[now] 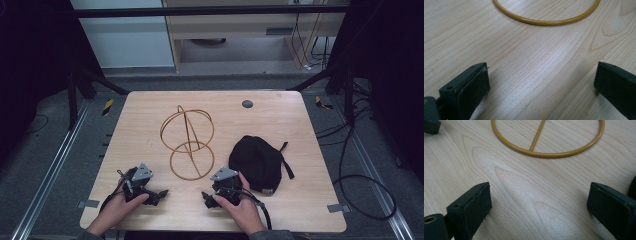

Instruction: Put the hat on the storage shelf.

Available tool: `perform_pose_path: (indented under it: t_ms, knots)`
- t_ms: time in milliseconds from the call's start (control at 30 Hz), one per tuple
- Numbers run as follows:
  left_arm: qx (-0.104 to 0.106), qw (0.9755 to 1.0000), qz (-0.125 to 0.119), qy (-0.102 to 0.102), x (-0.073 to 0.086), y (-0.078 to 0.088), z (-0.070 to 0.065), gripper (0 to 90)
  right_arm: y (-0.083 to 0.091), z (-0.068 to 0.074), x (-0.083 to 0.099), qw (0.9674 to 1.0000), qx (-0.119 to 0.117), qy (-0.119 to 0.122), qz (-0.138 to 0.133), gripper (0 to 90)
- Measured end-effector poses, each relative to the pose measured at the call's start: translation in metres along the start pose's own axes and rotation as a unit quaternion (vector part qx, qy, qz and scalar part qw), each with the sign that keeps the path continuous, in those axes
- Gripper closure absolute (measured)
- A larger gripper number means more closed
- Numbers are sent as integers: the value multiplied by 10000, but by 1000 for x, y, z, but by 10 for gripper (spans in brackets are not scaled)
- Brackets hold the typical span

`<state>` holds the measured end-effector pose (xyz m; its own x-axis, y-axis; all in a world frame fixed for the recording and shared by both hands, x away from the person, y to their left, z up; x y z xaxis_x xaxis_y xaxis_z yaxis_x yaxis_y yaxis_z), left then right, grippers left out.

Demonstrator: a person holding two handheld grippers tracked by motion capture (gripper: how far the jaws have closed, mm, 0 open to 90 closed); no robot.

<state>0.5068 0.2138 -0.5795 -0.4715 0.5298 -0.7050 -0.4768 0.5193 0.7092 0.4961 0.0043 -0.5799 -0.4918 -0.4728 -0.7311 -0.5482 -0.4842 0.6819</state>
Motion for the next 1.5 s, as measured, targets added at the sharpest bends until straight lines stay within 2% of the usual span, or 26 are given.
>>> perform_pose_path:
  t_ms: [433, 567, 600, 633, 733, 767, 800, 900, 933, 967, 1000, 1067, 1100, 1133, 1167, 1200, 1233, 1300, 1367, 1400, 1467, 1500]
  knots:
    - [-21, 10000, -7, 3, 0, 0, 0, 0, 1, 0, 1, 10000, 41, -37, 9, 57]
    - [-21, 10000, -8, 5, 0, 0, 0, 0, 6, -2, 4, 9999, 122, -86, 26, 81]
    - [-22, 10000, -8, 6, 0, 0, 0, 0, 14, -3, 5, 9998, 191, -72, 62, 79]
    - [-22, 10000, -8, 6, 0, 0, 0, 0, 14, -3, 5, 9998, 191, -72, 62, 79]
    - [-21, 10000, -8, 6, 0, 0, 0, 0, 38, -8, 2, 9990, 319, -225, -224, 74]
    - [-21, 10000, -8, 6, 0, 0, 0, 0, 38, -8, 2, 9990, 319, -225, -224, 74]
    - [-23, 10000, -8, 7, 0, 0, 0, 0, 51, -14, 4, 9979, 514, -238, -306, 73]
    - [-25, 10000, -9, 9, 0, 0, 0, 0, 69, -25, 11, 9952, 843, -311, -391, 78]
    - [-24, 10000, -9, 7, 0, 0, 0, 0, 78, -31, 13, 9934, 963, -372, -495, 80]
    - [-24, 10000, -9, 7, 0, 0, 0, 0, 78, -31, 13, 9934, 963, -372, -495, 80]
    - [-24, 10000, -8, 7, 0, 0, 0, 0, 91, -37, 15, 9908, 1080, -539, -604, 78]
    - [-24, 10000, -9, 10, 0, 0, 0, 0, 102, -42, 15, 9881, 1179, -639, -752, 75]
    - [-24, 10000, -9, 10, 0, 0, 0, 0, 102, -42, 15, 9881, 1179, -639, -752, 75]
    - [-25, 10000, -8, 10, 0, 0, 0, 0, 108, -44, 13, 9867, 1172, -687, -888, 70]
    - [-27, 10000, -8, 11, 0, 0, 0, 0, 109, -46, 13, 9858, 1238, -693, -900, 70]
    - [-27, 10000, -8, 11, 0, 0, 0, 0, 109, -46, 13, 9858, 1238, -693, -900, 70]
    - [-29, 10000, -9, 14, 0, 0, 0, 0, 111, -51, 11, 9842, 1391, -649, -888, 70]
    - [-28, 10000, -9, 16, 0, 0, 0, 0, 112, -53, 10, 9839, 1418, -656, -864, 70]
    - [-28, 10000, -8, 14, 0, 0, 0, 0, 113, -57, 6, 9839, 1505, -564, -777, 74]
    - [-28, 10000, -7, 12, 0, 0, 0, 0, 113, -63, 3, 9851, 1578, -417, -547, 78]
    - [-27, 10000, -7, 14, 0, 0, 0, 0, 114, -68, 0, 9859, 1600, -325, -374, 82]
    - [-27, 10000, -7, 14, 0, 0, 0, 0, 114, -68, 0, 9859, 1600, -325, -374, 82]
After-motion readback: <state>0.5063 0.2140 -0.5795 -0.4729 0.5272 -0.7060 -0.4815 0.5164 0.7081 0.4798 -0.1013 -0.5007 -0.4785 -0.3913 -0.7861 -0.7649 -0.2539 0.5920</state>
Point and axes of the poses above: each handheld gripper's, and its own axes: y roughly backward along the jaws, x roughly out of its underside, z roughly to its left, the point moved 10 cm from there along -y, roughly forward along the jaws, and after that the axes turned 1 degree about x, right-handed, at the moved point
